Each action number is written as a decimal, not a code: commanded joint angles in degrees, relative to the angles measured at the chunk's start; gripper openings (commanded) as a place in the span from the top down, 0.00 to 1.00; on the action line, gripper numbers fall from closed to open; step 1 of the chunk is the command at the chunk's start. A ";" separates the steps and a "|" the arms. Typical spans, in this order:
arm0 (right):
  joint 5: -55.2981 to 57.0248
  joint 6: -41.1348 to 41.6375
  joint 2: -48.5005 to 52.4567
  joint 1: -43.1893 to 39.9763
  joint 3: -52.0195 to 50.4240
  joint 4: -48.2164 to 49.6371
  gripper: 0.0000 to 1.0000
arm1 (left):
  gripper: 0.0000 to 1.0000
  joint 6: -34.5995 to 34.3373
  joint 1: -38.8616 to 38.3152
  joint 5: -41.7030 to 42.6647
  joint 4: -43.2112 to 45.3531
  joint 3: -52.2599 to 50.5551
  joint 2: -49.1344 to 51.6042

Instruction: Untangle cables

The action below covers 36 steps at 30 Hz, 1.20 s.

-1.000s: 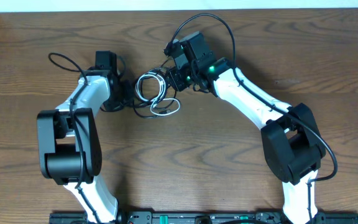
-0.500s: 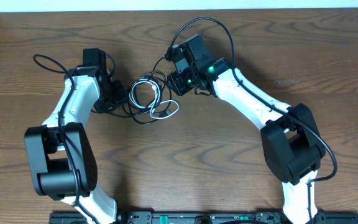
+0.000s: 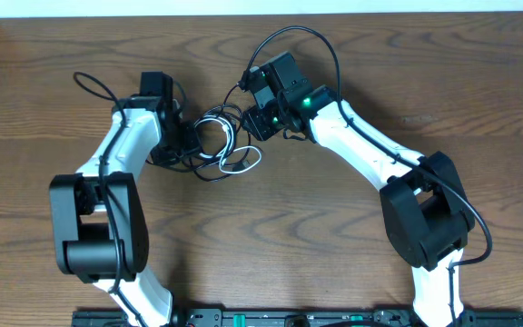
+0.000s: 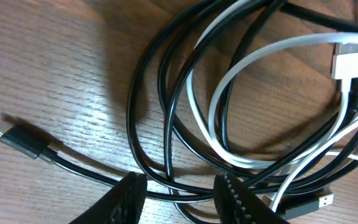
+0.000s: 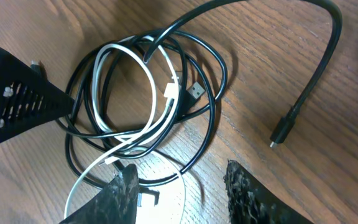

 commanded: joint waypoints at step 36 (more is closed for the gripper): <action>6.58 3.52 4.59 6.36 -0.07 1.79 0.37 | 0.61 -1.79 0.31 -8.94 5.90 -2.86 4.50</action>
